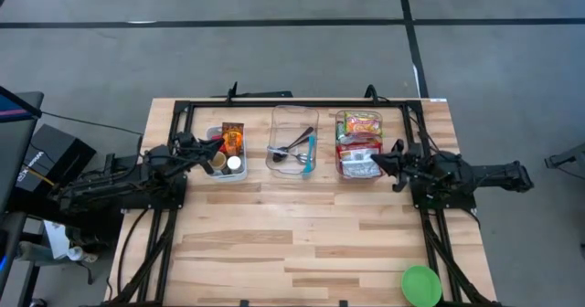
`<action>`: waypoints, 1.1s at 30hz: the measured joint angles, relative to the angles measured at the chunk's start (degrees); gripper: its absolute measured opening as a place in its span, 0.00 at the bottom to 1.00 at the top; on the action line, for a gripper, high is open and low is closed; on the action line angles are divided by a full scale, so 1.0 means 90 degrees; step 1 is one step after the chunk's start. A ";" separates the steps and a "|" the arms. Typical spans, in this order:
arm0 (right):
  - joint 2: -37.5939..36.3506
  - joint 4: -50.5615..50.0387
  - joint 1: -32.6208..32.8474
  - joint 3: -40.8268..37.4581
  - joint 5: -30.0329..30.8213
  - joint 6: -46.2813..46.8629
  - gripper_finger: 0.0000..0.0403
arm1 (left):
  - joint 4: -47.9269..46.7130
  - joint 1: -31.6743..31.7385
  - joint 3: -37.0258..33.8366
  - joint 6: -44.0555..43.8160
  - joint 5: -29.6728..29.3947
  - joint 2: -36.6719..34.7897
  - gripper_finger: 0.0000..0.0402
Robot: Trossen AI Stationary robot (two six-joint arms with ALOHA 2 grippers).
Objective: Pick & Place Food Item
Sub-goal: Return to Home Position
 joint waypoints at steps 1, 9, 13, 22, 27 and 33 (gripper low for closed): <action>0.0000 -0.0133 0.0000 0.0000 0.0004 -0.0067 0.00 | -0.0002 0.0000 0.0000 0.0000 0.0000 0.0000 0.02; 0.0036 -0.0646 0.0000 0.0000 0.0001 -0.0157 0.00 | -0.0007 0.0002 0.0000 0.0000 0.0002 0.0000 0.02; 0.0070 -0.0649 0.0000 0.0000 0.0001 -0.0152 0.00 | -0.0005 0.0001 0.0000 0.0000 0.0005 0.0000 0.02; 0.0066 -0.0656 0.0000 -0.0002 0.0001 -0.0140 0.00 | -0.0002 0.0000 0.0000 0.0000 0.0007 0.0000 0.02; 0.0066 -0.0661 0.0000 -0.0002 0.0001 -0.0140 0.00 | 0.0000 0.0000 -0.0002 -0.0002 0.0008 0.0000 0.02; 0.0068 -0.0666 0.0000 -0.0002 0.0001 -0.0140 0.00 | 0.0000 0.0000 -0.0002 -0.0002 0.0009 0.0000 0.02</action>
